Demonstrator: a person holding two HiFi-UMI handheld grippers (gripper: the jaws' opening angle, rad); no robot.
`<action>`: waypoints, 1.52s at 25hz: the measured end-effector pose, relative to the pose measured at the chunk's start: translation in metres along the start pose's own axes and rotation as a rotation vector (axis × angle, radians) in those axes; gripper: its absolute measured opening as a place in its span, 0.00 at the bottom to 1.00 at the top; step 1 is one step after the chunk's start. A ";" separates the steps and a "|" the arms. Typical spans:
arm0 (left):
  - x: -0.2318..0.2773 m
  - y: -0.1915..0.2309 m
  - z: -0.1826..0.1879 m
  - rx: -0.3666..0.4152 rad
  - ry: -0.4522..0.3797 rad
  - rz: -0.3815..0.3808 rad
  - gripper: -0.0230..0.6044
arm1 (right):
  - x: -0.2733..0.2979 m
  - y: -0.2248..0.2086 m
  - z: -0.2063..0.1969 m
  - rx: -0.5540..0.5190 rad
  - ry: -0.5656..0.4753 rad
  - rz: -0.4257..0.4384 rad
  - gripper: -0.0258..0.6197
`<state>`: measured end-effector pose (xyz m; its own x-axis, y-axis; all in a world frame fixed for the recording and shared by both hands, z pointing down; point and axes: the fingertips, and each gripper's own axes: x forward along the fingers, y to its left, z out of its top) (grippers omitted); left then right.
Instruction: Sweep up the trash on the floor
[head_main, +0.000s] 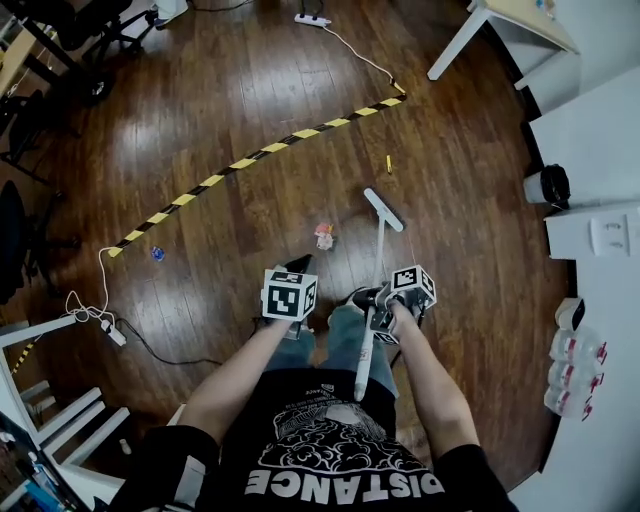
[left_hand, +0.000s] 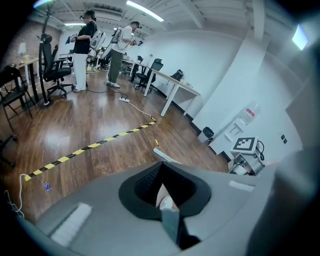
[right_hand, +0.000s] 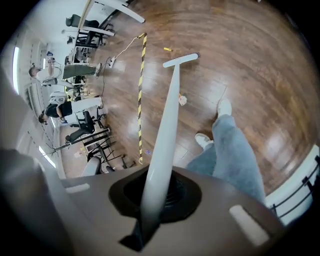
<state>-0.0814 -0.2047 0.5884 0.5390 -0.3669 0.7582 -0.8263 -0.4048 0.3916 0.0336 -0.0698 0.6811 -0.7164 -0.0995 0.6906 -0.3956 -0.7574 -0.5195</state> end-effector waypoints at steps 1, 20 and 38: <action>0.002 -0.004 0.003 0.007 -0.002 0.000 0.04 | -0.008 -0.003 0.011 -0.009 -0.010 -0.020 0.05; 0.103 -0.027 0.124 -0.003 0.054 0.126 0.04 | -0.105 0.066 0.276 -0.149 -0.014 -0.204 0.04; 0.141 -0.030 0.142 -0.067 0.122 0.197 0.04 | -0.085 0.041 0.384 -0.120 0.024 -0.257 0.04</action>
<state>0.0423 -0.3631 0.6098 0.3460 -0.3273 0.8793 -0.9247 -0.2775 0.2605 0.2992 -0.3399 0.7940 -0.5966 0.1027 0.7960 -0.6302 -0.6740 -0.3854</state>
